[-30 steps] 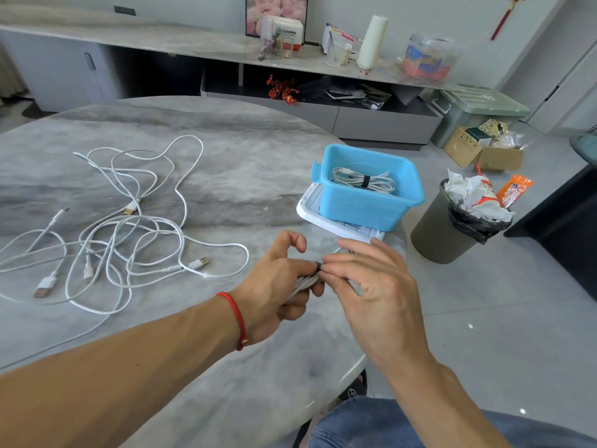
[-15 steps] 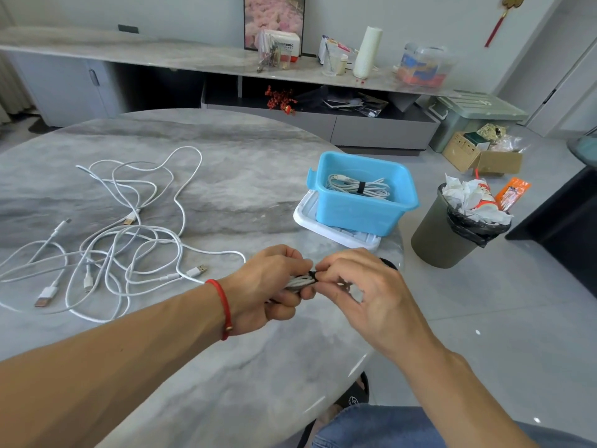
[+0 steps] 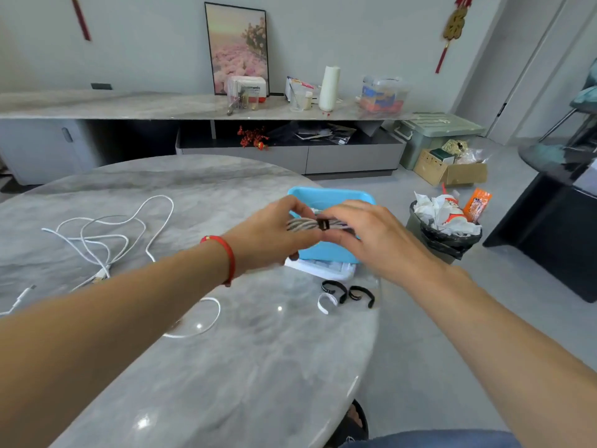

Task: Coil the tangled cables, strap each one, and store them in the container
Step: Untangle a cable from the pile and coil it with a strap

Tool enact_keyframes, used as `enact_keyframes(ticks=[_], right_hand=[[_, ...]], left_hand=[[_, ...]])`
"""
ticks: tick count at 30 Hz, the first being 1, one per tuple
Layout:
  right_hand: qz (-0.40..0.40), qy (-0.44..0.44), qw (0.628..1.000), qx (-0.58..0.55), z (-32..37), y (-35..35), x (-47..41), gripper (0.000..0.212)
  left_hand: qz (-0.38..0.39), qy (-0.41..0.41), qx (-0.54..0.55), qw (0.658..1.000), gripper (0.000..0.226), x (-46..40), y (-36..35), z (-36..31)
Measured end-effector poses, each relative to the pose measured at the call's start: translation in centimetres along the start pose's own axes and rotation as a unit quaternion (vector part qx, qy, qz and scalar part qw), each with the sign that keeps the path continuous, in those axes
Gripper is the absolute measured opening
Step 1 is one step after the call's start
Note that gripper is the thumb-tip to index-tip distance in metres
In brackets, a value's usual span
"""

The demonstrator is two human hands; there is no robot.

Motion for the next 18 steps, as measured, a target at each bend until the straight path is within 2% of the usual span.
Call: enact_keyframes(ticks=[3, 5, 7, 11, 14, 18], right_hand=[[-0.050, -0.072, 0.996, 0.011, -5.0, 1.5, -1.6, 0.027], [-0.068, -0.105, 0.992, 0.008, -7.1, 0.8, -2.7, 0.024], [-0.085, -0.136, 0.987, 0.000, -8.7, -0.2, -3.8, 0.023], [-0.079, -0.215, 0.973, -0.004, -12.0, -2.7, -4.9, 0.025], [-0.051, -0.266, 0.962, 0.040, -14.1, -4.6, -4.7, 0.024], [-0.032, -0.252, 0.962, 0.097, -14.2, -5.2, -5.3, 0.019]], left_hand=[[-0.052, -0.129, -0.215, 0.967, 0.027, -3.8, 0.0, -2.7], [-0.088, -0.159, -0.289, 0.940, 0.028, -6.2, -0.3, -3.0], [-0.100, -0.155, -0.348, 0.919, 0.024, -8.6, -0.7, -2.5], [-0.093, -0.124, -0.365, 0.918, 0.027, -12.6, -1.4, -1.0], [-0.041, -0.081, -0.350, 0.933, 0.031, -14.2, -2.6, 0.9], [-0.005, -0.063, -0.372, 0.926, 0.030, -15.4, -2.7, 1.8]])
Point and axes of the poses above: each hand's wrist, its own x-axis away from the middle knuckle, its own y-axis out of the back of the hand, z = x × y, the point moved 9 cm from there along -x, towards the middle knuckle, and after that the axes turned 8 degrees about x, right-handed, at the moved point
